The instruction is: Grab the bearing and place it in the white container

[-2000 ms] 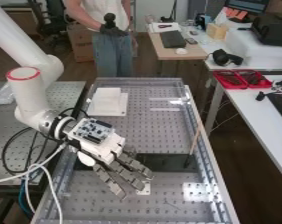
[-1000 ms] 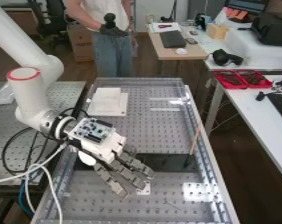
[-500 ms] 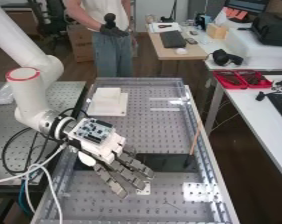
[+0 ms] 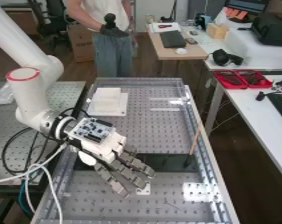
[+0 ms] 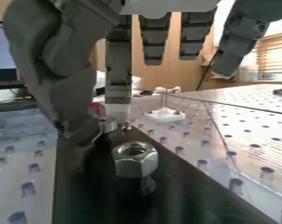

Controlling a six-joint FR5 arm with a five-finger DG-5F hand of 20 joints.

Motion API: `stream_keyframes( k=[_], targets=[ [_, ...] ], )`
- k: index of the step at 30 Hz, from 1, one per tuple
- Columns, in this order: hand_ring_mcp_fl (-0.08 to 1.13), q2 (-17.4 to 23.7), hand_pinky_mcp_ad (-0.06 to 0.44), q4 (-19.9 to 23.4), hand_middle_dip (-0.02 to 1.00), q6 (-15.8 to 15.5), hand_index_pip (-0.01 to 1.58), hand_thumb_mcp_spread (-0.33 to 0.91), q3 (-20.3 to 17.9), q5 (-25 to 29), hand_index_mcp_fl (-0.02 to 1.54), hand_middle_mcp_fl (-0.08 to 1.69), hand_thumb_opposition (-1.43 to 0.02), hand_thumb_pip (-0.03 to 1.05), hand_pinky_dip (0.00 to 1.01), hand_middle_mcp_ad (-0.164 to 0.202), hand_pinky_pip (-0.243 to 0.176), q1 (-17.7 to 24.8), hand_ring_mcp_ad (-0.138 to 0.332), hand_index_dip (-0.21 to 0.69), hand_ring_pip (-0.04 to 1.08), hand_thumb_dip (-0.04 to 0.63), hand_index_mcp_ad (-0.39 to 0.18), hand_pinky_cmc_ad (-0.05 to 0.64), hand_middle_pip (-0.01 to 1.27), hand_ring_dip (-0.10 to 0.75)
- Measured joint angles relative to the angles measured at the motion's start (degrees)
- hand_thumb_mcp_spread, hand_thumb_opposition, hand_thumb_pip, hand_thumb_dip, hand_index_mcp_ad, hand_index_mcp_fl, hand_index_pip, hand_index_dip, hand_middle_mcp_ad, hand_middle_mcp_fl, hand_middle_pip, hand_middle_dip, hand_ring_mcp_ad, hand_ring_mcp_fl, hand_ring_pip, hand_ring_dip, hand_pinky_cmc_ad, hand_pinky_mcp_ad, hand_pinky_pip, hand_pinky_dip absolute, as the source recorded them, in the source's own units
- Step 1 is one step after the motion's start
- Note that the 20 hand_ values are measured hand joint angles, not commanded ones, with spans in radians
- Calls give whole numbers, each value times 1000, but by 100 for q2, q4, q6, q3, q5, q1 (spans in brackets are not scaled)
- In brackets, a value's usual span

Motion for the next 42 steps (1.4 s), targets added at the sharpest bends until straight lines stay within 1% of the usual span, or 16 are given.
stream_keyframes(
  k=[15, 19, 21, 22, 29, 36, 39, 42],
  targets=[
    [-2, -15, 293, 3, 155, -20, 1543, 354, 20, -35, 194, 0, -857, 668, 309, 68, -91, -19, 164, 134, 79, 271, -65, 398, 126, 70],
    [-2, 11, 293, -29, 157, -23, 1543, 354, 40, -74, 215, 0, -878, 663, 309, 68, -91, -25, 161, 136, 79, 271, -65, 394, 126, 70],
    [-2, 38, 293, -47, 157, -34, 1545, 353, 52, -100, 278, 0, -874, 602, 309, 68, -91, -27, 161, 136, 79, 265, -65, 394, 126, 70],
    [-2, 61, 293, -58, 157, -47, 1545, 353, 61, -122, 281, 0, -874, 595, 309, 68, -91, -28, 161, 136, 79, 269, -65, 394, 126, 70],
    [-2, 178, 293, -112, 157, -105, 1545, 353, 96, -265, 284, 0, -874, 595, 309, 68, -91, -41, 161, 136, 79, 269, -65, 394, 129, 70],
    [-2, 361, 293, -276, 157, -176, 1545, 353, 100, -598, 284, 0, -874, 595, 309, 68, -91, -56, 159, 136, 79, 269, -65, 394, 129, 68],
    [-2, 441, 293, -427, 157, -186, 1545, 353, 98, -891, 284, 0, -874, 595, 309, 68, -94, -86, 162, 136, 79, 269, -65, 393, 129, 68],
    [-2, 535, 295, -664, 157, -251, 1545, 353, 96, -1301, 284, 0, -874, 595, 309, 68, -94, -134, 164, 136, 79, 269, -65, 394, 129, 68]
  ],
)
